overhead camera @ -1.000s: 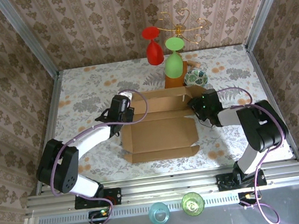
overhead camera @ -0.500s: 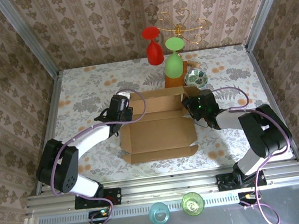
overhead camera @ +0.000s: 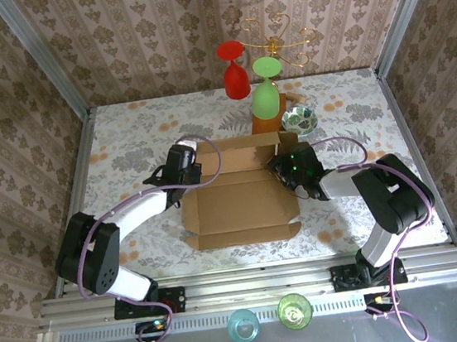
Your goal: Fold the paper box
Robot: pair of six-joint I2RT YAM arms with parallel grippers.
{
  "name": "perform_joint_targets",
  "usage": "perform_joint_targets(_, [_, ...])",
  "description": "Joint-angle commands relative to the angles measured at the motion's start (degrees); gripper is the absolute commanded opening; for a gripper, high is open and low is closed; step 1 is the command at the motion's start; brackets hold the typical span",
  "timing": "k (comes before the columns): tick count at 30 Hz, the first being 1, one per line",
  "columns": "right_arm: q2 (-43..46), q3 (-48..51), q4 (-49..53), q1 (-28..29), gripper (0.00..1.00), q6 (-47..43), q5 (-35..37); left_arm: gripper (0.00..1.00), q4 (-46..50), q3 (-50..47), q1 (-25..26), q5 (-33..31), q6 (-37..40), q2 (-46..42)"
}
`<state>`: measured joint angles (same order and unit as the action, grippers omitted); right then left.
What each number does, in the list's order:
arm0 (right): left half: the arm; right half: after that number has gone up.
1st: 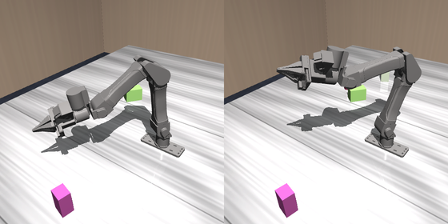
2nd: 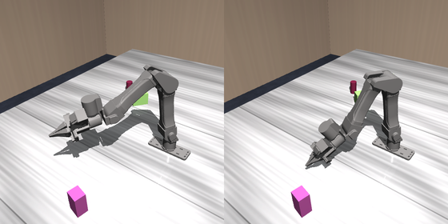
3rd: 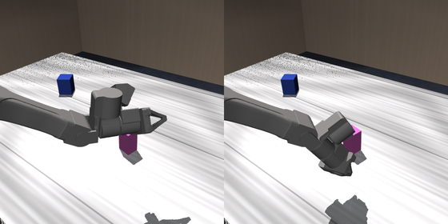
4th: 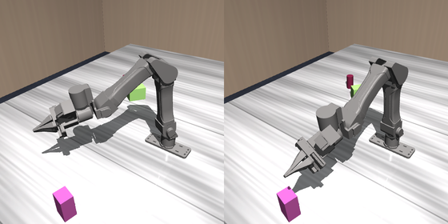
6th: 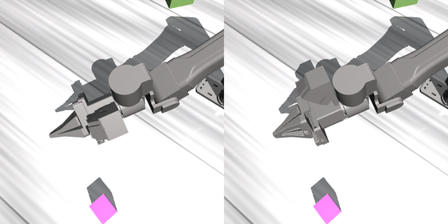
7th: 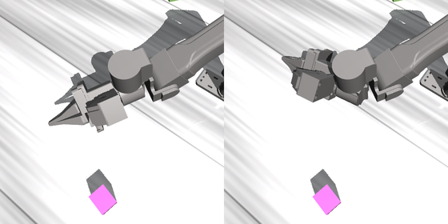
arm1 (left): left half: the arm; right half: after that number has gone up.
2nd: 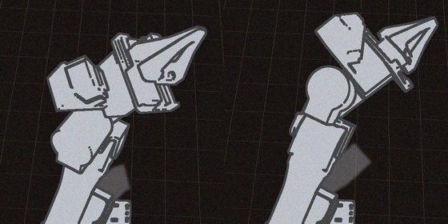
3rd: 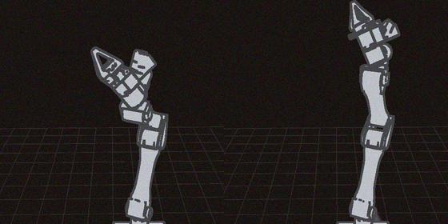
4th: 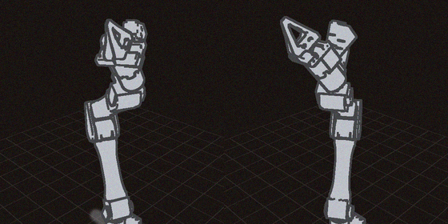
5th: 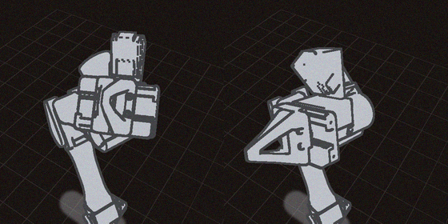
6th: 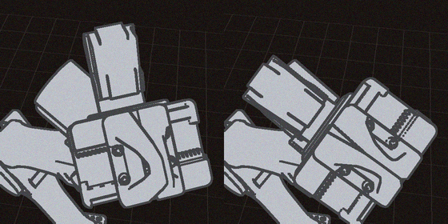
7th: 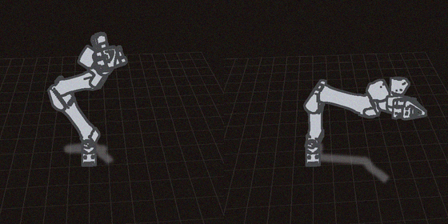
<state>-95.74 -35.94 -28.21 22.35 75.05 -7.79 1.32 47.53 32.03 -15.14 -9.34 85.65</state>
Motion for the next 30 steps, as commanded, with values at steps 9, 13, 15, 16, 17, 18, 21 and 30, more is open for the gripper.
perform_joint_targets(9, [20.11, -0.98, 16.87, -1.32, 0.37, -14.69, 2.26, 0.0, 0.05, -0.73, -4.0, 2.16, 2.99, -0.89])
perform_joint_targets(13, [29.96, -0.17, 24.55, -5.14, 0.37, -21.85, 2.16, 0.0, -1.62, -0.59, -4.87, 3.84, 6.18, -0.19])
perform_joint_targets(15, [33.5, 0.17, 27.51, -8.6, 0.37, -25.28, 2.01, 0.0, -2.15, -0.34, -5.51, 5.42, 6.83, 0.39])
perform_joint_targets(16, [34.57, 0.17, 28.43, -10.64, 0.37, -27.14, 1.49, 0.0, -2.79, -0.4, -5.56, 6.24, 7.06, 0.56])
perform_joint_targets(17, [34.98, 0.04, 29.08, -12.39, 0.37, -28.84, 1.11, 0.0, -3.24, -0.33, -5.49, 6.74, 7.33, 0.7])
perform_joint_targets(18, [34.95, -0.09, 29.34, -14.19, 0.37, -30.81, 0.58, 0.0, -3.56, -0.18, -5.49, 7.08, 7.66, 0.88])
perform_joint_targets(21, [32.51, -0.66, 28.73, -17.92, 0.38, -36.51, 0.32, 0.0, -3.42, 0.42, -5.51, 8.21, 8.41, 1.34])
perform_joint_targets(30, [14.8, -8.5, 25.49, -20.58, 0.39, -45.55, -5.36, 0.0, -2.74, 0.9, -5.49, 10.16, 8.43, 2.42])
